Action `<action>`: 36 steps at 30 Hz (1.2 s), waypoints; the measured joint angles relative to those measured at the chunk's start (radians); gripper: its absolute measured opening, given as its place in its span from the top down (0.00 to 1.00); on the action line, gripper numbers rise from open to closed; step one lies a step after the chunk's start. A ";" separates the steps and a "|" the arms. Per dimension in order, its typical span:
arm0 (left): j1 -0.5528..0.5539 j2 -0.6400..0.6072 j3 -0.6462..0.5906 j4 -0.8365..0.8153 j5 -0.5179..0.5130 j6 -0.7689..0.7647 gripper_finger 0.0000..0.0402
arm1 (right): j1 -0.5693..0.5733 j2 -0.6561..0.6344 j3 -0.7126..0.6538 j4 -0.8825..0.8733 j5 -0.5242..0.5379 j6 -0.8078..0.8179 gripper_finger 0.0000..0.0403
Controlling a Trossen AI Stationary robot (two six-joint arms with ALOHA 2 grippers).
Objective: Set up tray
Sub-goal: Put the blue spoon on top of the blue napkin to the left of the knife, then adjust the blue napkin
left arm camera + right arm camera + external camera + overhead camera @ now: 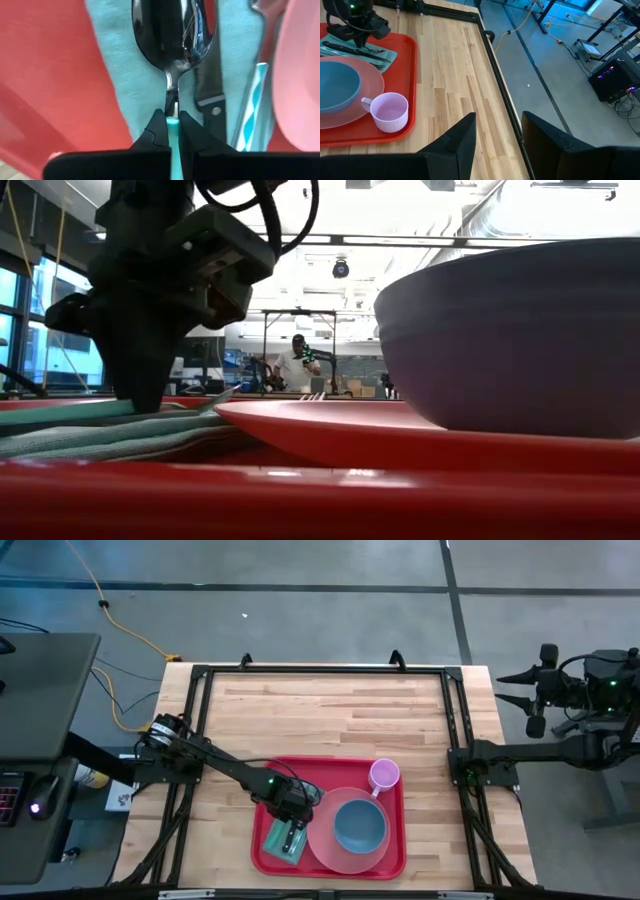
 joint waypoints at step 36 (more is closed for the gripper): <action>0.136 -0.054 0.000 -0.077 -0.117 0.189 0.76 | 0.000 0.000 0.000 0.000 -0.007 0.000 0.66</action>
